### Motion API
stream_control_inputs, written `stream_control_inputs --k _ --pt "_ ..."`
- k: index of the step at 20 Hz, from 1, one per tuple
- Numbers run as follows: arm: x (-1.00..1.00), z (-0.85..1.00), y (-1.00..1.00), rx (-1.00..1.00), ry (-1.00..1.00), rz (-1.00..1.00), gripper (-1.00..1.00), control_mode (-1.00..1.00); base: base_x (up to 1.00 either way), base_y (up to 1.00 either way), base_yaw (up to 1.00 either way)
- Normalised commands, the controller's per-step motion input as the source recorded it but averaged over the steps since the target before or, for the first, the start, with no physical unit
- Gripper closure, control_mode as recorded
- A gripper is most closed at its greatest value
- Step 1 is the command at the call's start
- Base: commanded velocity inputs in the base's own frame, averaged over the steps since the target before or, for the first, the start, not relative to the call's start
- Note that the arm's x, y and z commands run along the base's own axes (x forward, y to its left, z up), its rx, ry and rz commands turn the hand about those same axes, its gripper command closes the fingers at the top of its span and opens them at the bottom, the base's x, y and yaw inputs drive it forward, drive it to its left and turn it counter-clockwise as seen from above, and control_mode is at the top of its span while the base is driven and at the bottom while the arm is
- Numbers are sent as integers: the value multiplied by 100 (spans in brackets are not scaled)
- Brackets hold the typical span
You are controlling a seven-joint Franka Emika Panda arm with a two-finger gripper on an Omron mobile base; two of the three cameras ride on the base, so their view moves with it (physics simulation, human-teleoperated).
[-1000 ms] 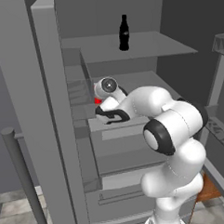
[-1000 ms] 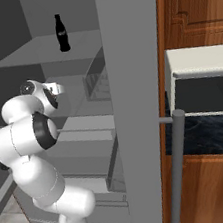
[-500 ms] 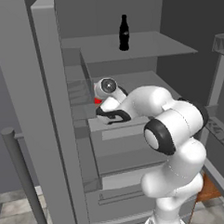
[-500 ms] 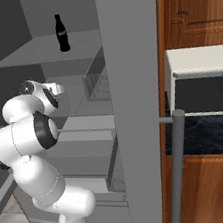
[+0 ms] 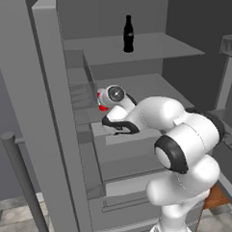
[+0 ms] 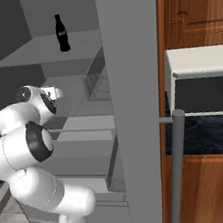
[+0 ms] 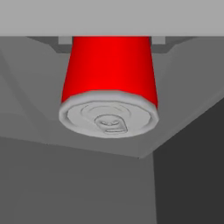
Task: Open the fridge, grab two sodas, and place both sodas inside the bowl with ice on the dining counter.
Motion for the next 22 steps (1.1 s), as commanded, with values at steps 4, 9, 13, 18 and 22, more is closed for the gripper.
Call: stream_control_inputs --k 4,9,13,18,22 --pt "-52 22 -17 0 1 0 100 -100 0 0 0" --pt "-44 44 -6 -5 3 -2 100 -100 0 0 0" --pt "-44 51 -8 -6 8 -5 100 -100 0 0 0" --pt "-55 35 -26 0 12 -3 100 -100 0 0 0" --pt "-57 14 -31 0 13 -2 100 -100 0 0 0"
